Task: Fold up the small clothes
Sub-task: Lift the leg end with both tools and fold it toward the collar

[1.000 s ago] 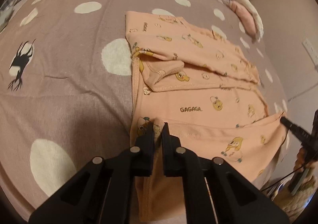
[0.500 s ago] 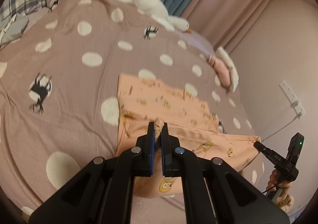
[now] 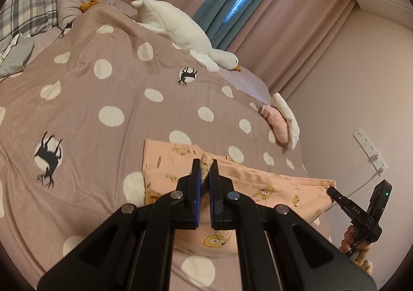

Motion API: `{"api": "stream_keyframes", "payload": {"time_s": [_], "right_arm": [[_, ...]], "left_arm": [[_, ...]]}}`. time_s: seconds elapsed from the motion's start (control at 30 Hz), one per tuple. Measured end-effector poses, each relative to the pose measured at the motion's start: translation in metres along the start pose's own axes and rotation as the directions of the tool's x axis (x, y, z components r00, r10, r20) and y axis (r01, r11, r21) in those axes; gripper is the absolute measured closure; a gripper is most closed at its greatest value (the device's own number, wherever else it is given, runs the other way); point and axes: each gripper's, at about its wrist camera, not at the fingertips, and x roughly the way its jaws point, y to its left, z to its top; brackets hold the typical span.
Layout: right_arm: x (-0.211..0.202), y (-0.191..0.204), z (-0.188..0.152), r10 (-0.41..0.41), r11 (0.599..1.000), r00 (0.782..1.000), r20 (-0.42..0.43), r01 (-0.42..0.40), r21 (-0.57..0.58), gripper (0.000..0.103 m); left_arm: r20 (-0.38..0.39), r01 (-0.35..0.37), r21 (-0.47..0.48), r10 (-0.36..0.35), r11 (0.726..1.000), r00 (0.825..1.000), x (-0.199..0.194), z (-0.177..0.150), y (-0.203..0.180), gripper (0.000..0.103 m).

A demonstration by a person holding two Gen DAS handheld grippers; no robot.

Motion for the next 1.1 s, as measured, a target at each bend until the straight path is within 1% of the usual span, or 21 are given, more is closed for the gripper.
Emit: {"api": "stream_keyframes", "payload": {"time_s": [0.2,0.27,0.33,0.4,0.53,0.67,0.87,0.97,1.1], "right_arm": [[0.03,-0.004,0.016,0.007,1.0,1.0,-0.016,-0.007,0.006,0.098],[0.045,-0.006,0.021,0.0,1.0,1.0,-0.029,0.0,0.012,0.098],[0.056,-0.008,0.025,0.002,1.0,0.999,-0.039,-0.001,0.016,0.098],[0.07,-0.01,0.029,0.006,1.0,0.998,-0.055,-0.005,0.02,0.098],[0.1,-0.013,0.037,-0.012,1.0,0.996,-0.093,0.014,0.021,0.098],[0.129,-0.018,0.04,-0.017,0.999,0.989,-0.146,0.021,0.029,0.098],[0.17,-0.025,0.034,-0.042,0.998,0.974,-0.224,0.05,0.028,0.098],[0.19,-0.029,0.028,-0.066,0.997,0.962,-0.266,0.075,0.022,0.098],[0.21,-0.034,0.021,-0.081,0.995,0.949,-0.306,0.092,0.023,0.098]], "left_arm": [[-0.012,-0.024,-0.009,0.024,1.0,1.0,0.026,0.018,0.006,0.099],[-0.019,-0.045,-0.006,0.045,0.999,0.999,0.038,0.024,0.009,0.099],[-0.039,-0.053,-0.008,0.053,0.999,0.998,0.051,0.031,0.013,0.099],[-0.046,-0.055,-0.013,0.054,0.998,0.997,0.061,0.036,0.017,0.099],[-0.065,-0.089,-0.024,0.088,0.996,0.994,0.087,0.049,0.026,0.099],[-0.094,-0.117,-0.024,0.115,0.993,0.989,0.113,0.053,0.032,0.099],[-0.16,-0.179,-0.042,0.17,0.983,0.972,0.154,0.051,0.051,0.099],[-0.194,-0.217,-0.043,0.205,0.975,0.959,0.174,0.048,0.062,0.099],[-0.231,-0.246,-0.062,0.226,0.967,0.946,0.194,0.045,0.076,0.099]]}}
